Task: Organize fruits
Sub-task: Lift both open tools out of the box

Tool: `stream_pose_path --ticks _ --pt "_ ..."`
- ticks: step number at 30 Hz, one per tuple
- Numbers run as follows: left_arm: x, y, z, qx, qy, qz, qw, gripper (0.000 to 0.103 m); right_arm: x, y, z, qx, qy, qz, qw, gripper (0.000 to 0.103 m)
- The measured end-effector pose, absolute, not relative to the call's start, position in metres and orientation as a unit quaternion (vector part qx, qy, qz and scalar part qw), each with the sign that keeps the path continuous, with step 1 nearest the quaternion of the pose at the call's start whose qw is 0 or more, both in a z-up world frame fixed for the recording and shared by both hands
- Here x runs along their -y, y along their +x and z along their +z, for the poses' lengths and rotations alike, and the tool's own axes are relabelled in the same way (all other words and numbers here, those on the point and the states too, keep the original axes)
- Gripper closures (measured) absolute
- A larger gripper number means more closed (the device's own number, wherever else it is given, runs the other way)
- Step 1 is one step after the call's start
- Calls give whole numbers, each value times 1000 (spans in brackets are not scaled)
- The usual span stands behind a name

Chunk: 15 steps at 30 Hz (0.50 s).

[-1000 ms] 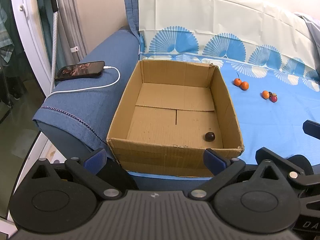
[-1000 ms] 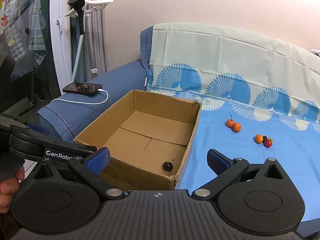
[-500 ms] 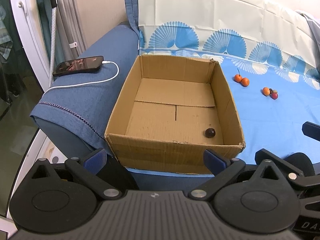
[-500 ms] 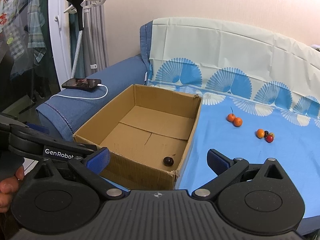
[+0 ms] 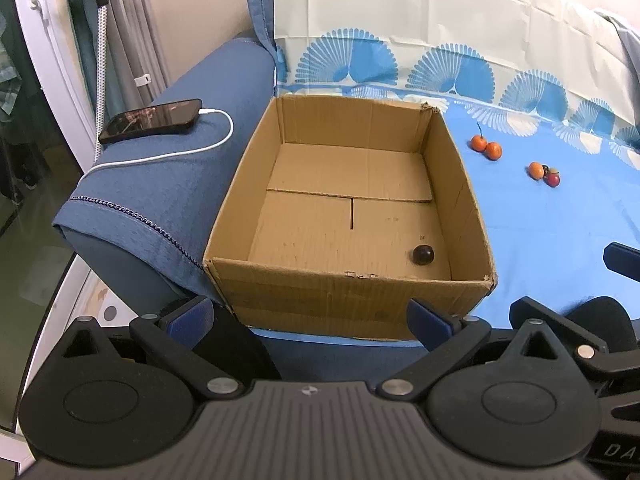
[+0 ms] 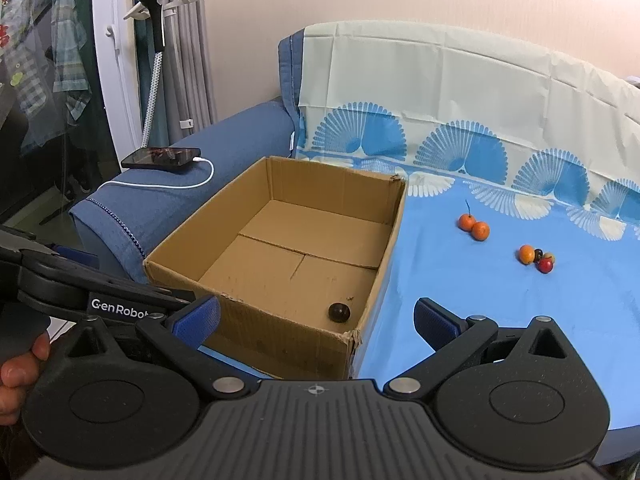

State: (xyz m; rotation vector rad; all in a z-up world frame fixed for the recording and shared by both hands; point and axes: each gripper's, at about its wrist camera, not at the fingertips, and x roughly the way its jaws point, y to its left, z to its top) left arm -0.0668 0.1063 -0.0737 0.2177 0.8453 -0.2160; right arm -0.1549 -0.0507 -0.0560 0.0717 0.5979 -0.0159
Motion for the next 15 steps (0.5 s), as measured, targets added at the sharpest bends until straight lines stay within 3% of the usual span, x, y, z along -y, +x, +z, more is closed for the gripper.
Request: stream_pose_path --ticks 15 --pt "-86 -53 -87 -425 145 -99 888 0 71 -146 -71 -304 67 0 950 1"
